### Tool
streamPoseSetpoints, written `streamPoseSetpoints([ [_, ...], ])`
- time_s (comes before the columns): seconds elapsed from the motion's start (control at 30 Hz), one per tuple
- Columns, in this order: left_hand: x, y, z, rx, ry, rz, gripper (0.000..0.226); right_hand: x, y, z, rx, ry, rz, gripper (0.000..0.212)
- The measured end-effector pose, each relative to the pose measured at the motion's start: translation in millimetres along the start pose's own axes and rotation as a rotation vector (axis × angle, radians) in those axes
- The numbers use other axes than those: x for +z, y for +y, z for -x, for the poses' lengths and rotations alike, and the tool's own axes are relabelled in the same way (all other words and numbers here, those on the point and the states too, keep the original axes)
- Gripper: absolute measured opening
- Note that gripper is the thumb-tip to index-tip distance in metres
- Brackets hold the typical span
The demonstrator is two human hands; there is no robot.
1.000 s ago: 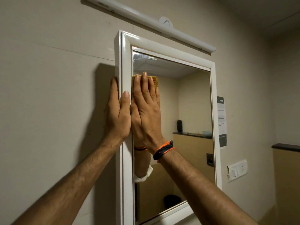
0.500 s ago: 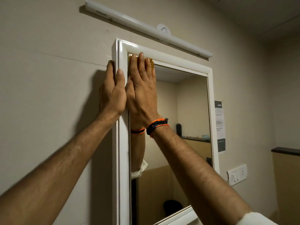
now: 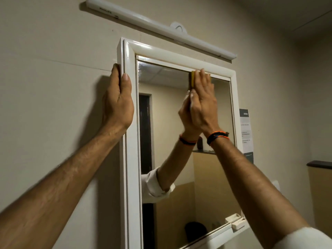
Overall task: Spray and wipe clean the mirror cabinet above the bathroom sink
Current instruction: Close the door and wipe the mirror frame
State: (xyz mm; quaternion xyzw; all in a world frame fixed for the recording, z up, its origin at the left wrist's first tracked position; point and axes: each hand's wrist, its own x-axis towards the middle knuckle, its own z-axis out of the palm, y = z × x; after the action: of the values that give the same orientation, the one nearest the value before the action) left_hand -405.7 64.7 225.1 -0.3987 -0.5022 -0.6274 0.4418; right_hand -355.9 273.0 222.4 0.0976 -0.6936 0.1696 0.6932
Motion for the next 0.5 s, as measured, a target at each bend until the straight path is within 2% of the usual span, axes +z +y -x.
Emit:
streamPoseSetpoints([
  [0.23,1,1,0,-0.010,0.001,0.002,0.051,-35,69,-10,0.156,0.019,0.076,0.056],
  [0.5,1,2,1,-0.026,0.018,0.006,0.052,-29,64,-12,0.193,0.009,0.107,0.058],
])
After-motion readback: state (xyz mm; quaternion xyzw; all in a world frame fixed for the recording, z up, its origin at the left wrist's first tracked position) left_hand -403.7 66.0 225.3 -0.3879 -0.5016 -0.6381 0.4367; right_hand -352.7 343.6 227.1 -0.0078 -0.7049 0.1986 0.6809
